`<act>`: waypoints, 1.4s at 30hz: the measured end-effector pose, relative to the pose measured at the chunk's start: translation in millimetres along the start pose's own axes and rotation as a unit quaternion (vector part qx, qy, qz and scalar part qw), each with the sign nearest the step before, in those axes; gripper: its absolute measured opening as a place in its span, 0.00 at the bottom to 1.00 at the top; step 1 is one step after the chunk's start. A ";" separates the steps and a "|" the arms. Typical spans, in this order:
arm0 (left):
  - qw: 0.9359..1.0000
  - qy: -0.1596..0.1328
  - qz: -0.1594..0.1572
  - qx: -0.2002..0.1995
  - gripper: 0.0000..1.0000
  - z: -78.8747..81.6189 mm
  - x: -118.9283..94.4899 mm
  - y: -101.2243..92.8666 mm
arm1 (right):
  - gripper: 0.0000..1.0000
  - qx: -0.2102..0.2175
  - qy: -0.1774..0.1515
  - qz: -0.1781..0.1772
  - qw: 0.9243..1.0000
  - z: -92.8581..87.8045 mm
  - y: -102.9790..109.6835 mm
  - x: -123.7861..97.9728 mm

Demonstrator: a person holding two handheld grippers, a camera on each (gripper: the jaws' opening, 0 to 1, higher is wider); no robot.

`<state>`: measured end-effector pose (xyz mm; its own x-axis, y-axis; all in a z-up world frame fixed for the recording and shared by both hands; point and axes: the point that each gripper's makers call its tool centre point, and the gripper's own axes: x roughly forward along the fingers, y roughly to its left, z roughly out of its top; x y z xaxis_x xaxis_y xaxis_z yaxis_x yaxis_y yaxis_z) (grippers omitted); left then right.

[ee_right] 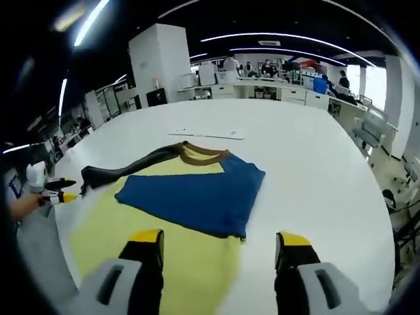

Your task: Fold the garment on the visible template until the final outline fits inside the template.

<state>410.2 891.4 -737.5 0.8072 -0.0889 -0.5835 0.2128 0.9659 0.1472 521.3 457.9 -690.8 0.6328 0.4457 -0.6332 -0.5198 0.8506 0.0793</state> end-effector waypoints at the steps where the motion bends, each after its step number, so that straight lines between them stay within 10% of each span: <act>1: 1.000 0.002 0.002 0.000 0.39 -1.8 1.6 1.1 | 0.69 -0.008 -0.001 0.000 1.000 0.8 2.0 -3.0; 27: 0.998 0.007 0.018 -0.058 0.08 -27.0 18.3 22.0 | 1.00 -0.041 -0.013 0.053 0.998 5.5 35.2 -41.9; 42: 0.998 -0.052 0.023 -0.037 0.00 12.4 -0.7 33.3 | 0.99 -0.031 0.007 0.046 0.998 -14.7 31.8 -41.8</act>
<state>423.6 920.6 -722.3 0.8688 -0.0653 -0.4909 0.1358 0.9847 0.1094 469.9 462.2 -673.1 0.5735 0.5167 -0.6357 -0.6097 0.7875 0.0900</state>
